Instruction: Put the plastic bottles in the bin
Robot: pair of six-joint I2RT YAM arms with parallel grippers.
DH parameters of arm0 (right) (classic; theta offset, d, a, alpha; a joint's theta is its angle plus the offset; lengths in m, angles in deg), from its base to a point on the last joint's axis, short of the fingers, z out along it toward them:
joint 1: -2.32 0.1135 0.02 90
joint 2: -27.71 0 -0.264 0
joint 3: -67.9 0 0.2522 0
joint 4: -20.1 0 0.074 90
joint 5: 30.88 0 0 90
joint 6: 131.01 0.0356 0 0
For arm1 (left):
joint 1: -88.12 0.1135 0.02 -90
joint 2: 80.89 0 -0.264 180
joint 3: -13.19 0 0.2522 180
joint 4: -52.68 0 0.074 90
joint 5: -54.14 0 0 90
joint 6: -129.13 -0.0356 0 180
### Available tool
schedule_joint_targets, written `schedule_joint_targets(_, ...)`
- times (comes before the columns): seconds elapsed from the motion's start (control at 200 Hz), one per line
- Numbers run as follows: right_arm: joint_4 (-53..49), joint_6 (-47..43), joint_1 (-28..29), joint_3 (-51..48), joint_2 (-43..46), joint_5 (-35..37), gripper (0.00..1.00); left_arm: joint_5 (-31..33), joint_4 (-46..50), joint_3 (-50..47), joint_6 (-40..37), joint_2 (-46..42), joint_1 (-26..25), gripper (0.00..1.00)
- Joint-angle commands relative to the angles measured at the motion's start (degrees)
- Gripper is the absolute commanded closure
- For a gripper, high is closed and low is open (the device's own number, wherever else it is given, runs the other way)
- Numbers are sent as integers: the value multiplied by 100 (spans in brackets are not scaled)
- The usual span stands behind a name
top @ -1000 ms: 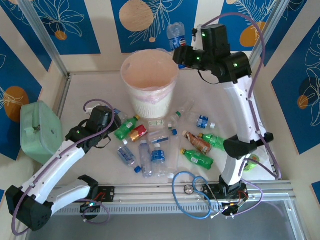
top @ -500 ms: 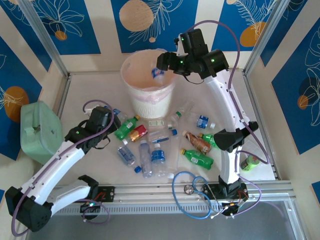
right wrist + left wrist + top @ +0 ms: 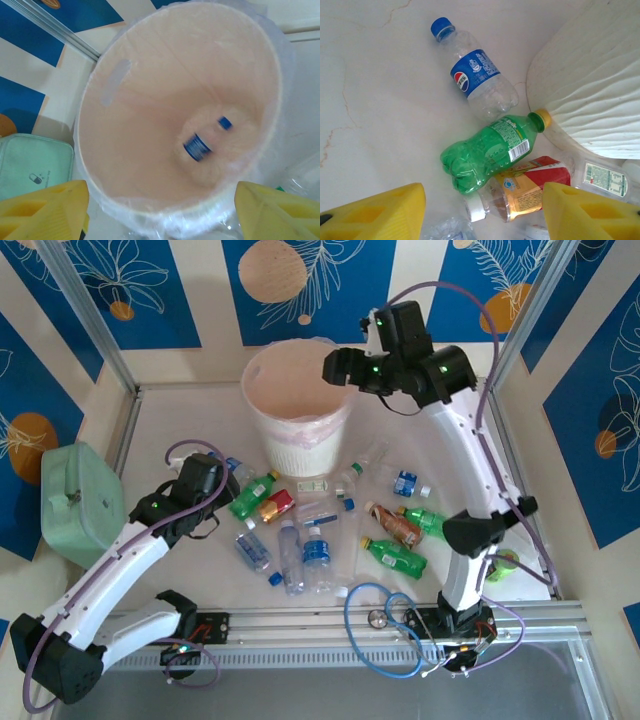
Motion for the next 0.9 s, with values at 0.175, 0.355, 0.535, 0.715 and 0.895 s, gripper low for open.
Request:
schedule_joint_targets(0.175, 610, 303, 58, -3300, 2526, 991, 23, -390, -87, 403, -1144, -208, -258, 39)
schedule_joint_targets(0.355, 658, 779, 56, -5448, 3702, 1073, 23, -1024, -666, 508, -1717, 129, -1299, 33)
schedule_joint_targets(0.535, 735, 1297, 102, -6903, 4364, 1255, 23, -962, -880, 764, -1846, 1358, -2629, 27)
schedule_joint_targets(0.715, 407, 1738, -296, -7142, 4375, 1077, 24, -1468, -1068, 1165, -1573, 2282, -3036, 8)
schedule_joint_targets(0.895, 127, 1785, -383, -6951, 4314, 950, 24, -1445, -977, 1588, -1524, 2918, -3334, 8)
